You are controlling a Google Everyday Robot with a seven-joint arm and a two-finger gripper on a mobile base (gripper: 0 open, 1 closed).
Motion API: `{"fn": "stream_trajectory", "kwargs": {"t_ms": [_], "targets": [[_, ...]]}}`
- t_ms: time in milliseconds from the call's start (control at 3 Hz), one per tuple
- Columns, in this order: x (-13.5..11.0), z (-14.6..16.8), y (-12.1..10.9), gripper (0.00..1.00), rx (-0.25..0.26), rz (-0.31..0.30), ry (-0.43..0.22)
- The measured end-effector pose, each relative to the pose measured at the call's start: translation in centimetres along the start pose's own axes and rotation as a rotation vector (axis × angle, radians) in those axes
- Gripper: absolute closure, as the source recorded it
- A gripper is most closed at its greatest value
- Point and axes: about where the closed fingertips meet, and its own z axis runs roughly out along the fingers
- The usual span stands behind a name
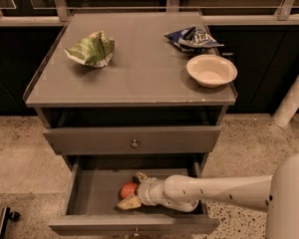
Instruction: Pick apple from middle drawer and place on counter
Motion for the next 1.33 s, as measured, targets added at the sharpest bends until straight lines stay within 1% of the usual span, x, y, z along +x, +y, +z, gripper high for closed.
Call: {"fn": "stream_trajectory", "kwargs": {"t_ms": [1000,1333], "targets": [[0.00,0.01,0.01,0.87,0.000,0.000,0.000],[0.00,0.01,0.01,1.00,0.000,0.000,0.000]]}}
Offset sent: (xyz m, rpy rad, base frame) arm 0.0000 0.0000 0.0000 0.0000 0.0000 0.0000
